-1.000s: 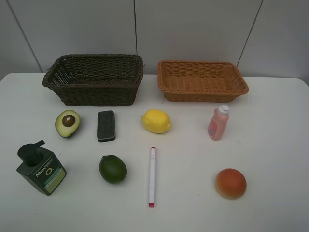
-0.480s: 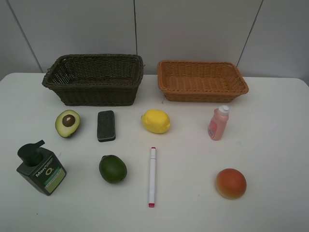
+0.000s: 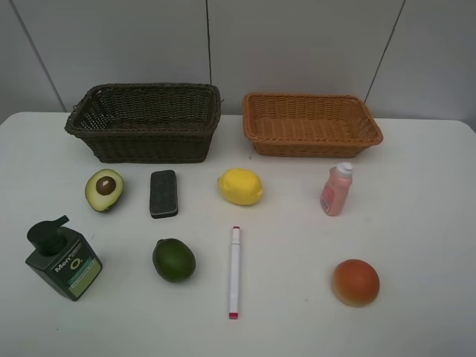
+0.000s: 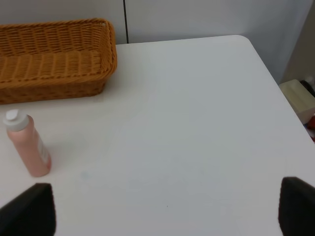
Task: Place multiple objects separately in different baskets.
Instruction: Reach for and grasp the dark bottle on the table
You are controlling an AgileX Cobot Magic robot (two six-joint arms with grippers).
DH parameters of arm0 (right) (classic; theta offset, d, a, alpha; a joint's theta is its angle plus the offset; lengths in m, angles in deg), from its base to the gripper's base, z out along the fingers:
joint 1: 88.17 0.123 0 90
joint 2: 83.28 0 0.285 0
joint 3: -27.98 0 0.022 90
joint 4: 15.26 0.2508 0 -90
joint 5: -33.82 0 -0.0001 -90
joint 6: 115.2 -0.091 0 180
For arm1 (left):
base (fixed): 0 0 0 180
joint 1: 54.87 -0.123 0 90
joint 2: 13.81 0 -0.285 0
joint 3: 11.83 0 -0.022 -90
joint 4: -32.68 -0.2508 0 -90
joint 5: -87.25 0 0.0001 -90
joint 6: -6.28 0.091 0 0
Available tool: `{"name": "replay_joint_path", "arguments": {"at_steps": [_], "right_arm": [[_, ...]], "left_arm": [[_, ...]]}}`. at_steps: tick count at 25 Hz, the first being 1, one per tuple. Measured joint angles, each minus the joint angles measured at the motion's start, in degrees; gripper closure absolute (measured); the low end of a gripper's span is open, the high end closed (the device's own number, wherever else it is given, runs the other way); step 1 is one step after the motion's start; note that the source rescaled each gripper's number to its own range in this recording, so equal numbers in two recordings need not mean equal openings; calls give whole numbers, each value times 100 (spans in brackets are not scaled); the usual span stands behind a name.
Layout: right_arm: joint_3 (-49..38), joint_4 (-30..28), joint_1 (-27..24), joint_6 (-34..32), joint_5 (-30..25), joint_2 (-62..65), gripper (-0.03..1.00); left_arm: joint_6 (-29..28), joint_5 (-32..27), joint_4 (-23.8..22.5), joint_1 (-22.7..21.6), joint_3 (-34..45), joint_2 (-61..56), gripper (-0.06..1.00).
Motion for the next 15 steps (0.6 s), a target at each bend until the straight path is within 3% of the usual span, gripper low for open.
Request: {"name": "replay_joint_path", "arguments": {"at_steps": [15], "right_arm": [[0, 0, 0, 0, 0, 0, -3]], "left_arm": [[0, 0, 10, 0, -20, 435, -6]]}}
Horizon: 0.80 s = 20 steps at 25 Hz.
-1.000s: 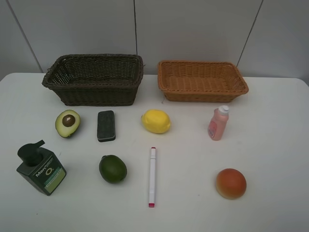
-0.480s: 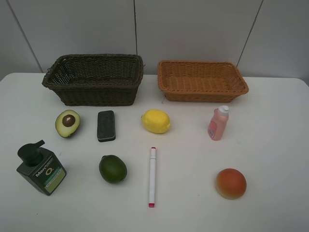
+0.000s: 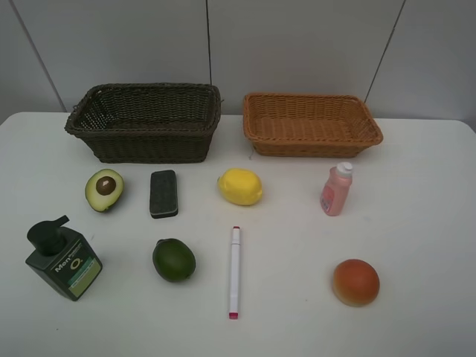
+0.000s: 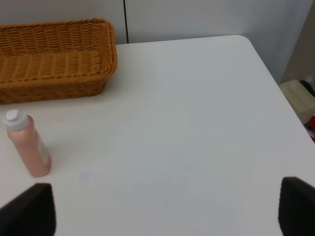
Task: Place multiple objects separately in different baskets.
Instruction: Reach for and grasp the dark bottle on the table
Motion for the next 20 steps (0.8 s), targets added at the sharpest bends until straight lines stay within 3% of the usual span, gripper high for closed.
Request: {"name": "replay_joint_path", "arguments": {"at_steps": [8, 14, 20], "right_arm": [[0, 0, 0, 0, 0, 0, -3], [0, 0, 0, 0, 0, 0, -3], [0, 0, 0, 0, 0, 0, -3]], "left_arm": [[64, -190, 18, 0, -725, 2340, -6], [691, -767, 754, 252, -1393, 4435, -6], [641, -746, 436, 629, -1491, 5759, -6]]}}
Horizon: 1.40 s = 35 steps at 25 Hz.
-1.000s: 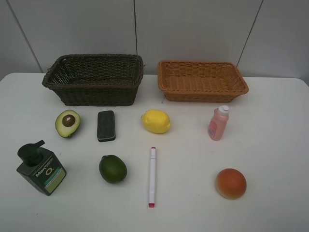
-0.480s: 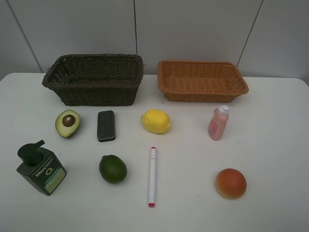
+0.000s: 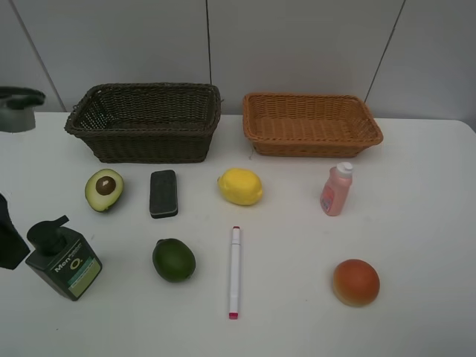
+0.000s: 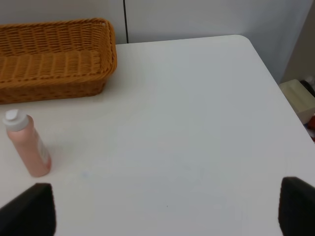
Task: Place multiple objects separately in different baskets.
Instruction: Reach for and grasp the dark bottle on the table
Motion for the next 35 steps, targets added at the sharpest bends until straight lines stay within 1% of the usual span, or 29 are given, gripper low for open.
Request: {"name": "replay_joint_path", "arguments": {"at_steps": [4, 6, 11, 15, 21, 26, 32, 35], "right_arm": [[0, 0, 0, 0, 0, 0, -3], [0, 0, 0, 0, 0, 0, -3], [0, 0, 0, 0, 0, 0, -3], [0, 0, 0, 0, 0, 0, -3], [0, 0, 0, 0, 0, 0, -3], [0, 0, 0, 0, 0, 0, -3], [0, 0, 0, 0, 0, 0, -3], [0, 0, 0, 0, 0, 0, -3]], "left_arm": [[-17, 119, -94, 5, 0, 421, -6], [17, 246, -65, 5, 0, 603, -6], [88, 761, -34, 5, -12, 1101, -6], [251, 1128, -30, 5, -19, 1589, -6], [488, 1551, -30, 5, -19, 2265, -6], [586, 1704, -30, 5, -19, 2569, -6], [617, 1835, -40, 5, -12, 2596, -6], [635, 1970, -52, 5, 125, 2596, -6]]}}
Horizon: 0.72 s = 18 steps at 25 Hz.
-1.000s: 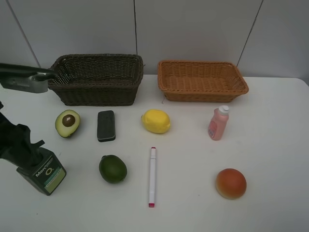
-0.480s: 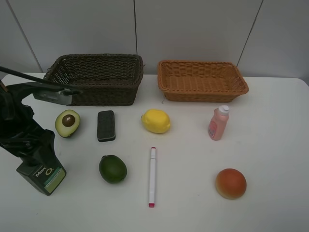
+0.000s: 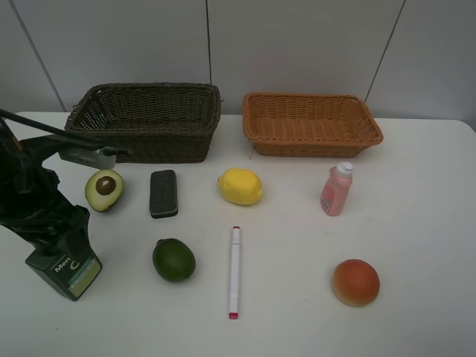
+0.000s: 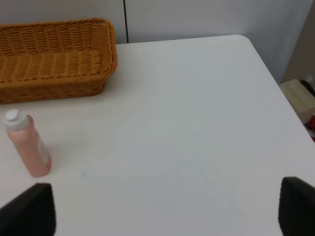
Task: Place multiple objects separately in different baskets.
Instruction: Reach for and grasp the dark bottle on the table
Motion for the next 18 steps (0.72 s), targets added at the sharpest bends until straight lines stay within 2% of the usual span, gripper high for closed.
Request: {"name": "replay_joint_path", "arguments": {"at_steps": [8, 18], "right_arm": [[0, 0, 0, 0, 0, 0, -3], [0, 0, 0, 0, 0, 0, -3]], "left_arm": [[42, 312, -39, 0, 166, 0, -6], [59, 349, -85, 0, 230, 272, -6]]}}
